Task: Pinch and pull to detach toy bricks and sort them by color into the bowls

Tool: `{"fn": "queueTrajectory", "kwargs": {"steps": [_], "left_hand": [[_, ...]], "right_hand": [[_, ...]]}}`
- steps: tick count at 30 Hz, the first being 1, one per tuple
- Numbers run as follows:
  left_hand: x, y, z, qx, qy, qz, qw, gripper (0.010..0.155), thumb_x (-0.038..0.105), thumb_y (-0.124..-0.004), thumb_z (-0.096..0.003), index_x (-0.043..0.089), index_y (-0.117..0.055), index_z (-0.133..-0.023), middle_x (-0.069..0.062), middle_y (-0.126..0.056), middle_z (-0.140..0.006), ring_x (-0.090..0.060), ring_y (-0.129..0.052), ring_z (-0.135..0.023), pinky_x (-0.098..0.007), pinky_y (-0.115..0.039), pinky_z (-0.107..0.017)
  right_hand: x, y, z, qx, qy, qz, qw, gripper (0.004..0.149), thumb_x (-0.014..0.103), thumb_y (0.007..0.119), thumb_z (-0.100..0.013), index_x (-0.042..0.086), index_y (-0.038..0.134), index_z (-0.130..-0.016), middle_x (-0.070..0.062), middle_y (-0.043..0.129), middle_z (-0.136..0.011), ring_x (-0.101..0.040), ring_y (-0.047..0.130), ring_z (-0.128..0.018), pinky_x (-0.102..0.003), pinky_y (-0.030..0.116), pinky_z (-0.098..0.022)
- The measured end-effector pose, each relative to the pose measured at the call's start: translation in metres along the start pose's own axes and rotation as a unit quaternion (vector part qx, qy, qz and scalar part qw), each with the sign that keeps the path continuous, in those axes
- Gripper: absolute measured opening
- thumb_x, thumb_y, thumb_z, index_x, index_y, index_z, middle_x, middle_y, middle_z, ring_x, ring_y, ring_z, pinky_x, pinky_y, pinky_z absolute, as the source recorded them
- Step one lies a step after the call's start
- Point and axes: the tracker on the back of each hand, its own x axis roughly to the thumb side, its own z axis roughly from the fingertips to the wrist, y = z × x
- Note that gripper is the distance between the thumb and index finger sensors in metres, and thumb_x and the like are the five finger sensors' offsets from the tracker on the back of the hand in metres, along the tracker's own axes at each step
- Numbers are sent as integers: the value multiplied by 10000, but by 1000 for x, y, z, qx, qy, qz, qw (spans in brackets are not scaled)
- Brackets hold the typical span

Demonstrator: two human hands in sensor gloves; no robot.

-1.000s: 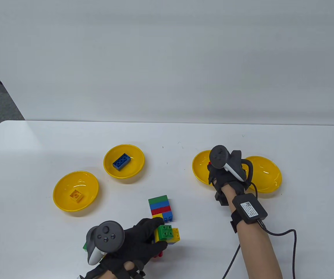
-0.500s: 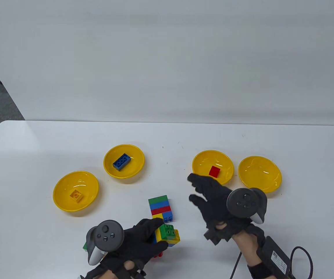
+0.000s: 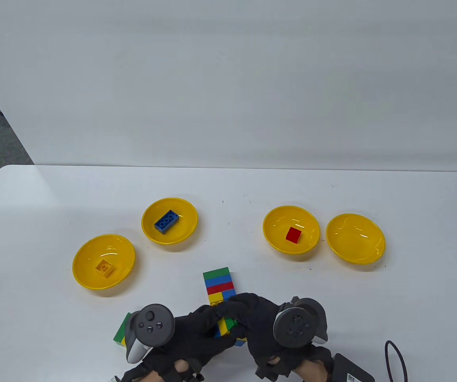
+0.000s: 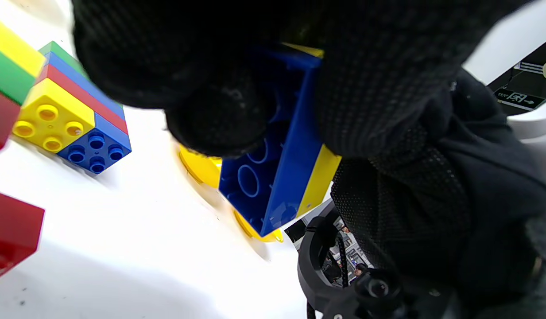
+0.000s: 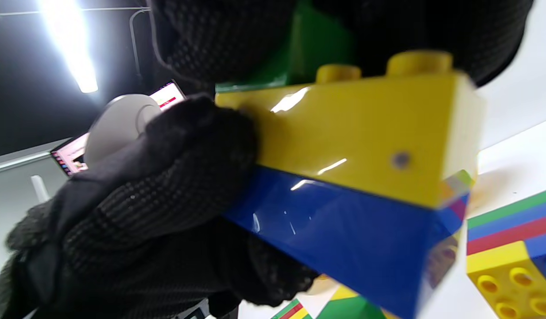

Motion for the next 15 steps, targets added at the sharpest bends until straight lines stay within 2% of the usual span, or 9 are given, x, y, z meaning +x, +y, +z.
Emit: {"fn": "queueTrajectory", "kwargs": {"steps": [3,4,6,8,10,12,15], "left_hand": [[0,1,1,-14,-12,7,1000,674,335,-1072,-363,65,-825,-929,-271,-913,-848,-373,-1092,-503,-489,-953,-344],[1,3,0,-22,-27,-9,999,675,338,-1074,-365,79,-822,-936,-259,-912,-861,-364,-1094,-517,-481,-956,-359],[4,3,0,-17,-31,5,999,675,349,-1073,-369,88,-820,-938,-255,-916,-859,-356,-1098,-518,-475,-960,-359],[5,3,1,-6,-28,23,999,673,361,-1067,-372,99,-814,-939,-252,-913,-856,-346,-1096,-521,-467,-960,-363],[6,5,2,2,-29,20,999,674,368,-1060,-380,103,-805,-944,-251,-906,-860,-342,-1092,-527,-464,-958,-370],[7,9,3,14,-27,14,999,675,374,-1052,-386,108,-796,-951,-247,-900,-866,-336,-1088,-538,-461,-957,-376],[4,14,3,24,-19,27,999,675,374,-1047,-389,109,-790,-955,-249,-893,-871,-338,-1084,-545,-462,-954,-383]], "right_hand": [[-5,-3,1,-14,30,-23,999,529,191,673,-300,76,860,-781,-248,899,-747,-443,1003,-514,-662,818,-430],[-12,-8,0,-13,39,-97,994,530,185,656,-307,67,868,-778,-259,914,-734,-445,1015,-496,-662,828,-416],[-25,-14,3,-53,66,-171,982,527,198,681,-309,51,892,-769,-270,941,-707,-446,1029,-463,-659,834,-392],[-36,-23,1,-65,102,-205,971,525,218,745,-337,39,869,-815,-280,912,-746,-470,1000,-499,-662,808,-400],[-48,-46,-3,-113,115,-162,974,532,225,797,-351,41,840,-848,-282,873,-788,-492,958,-534,-659,789,-402],[-68,-82,-9,-168,141,-54,974,536,225,818,-348,63,835,-859,-264,859,-816,-492,941,-570,-653,782,-409],[-99,-126,-14,-192,173,37,965,532,223,828,-347,87,837,-862,-254,840,-842,-491,924,-606,-648,776,-421]]}}
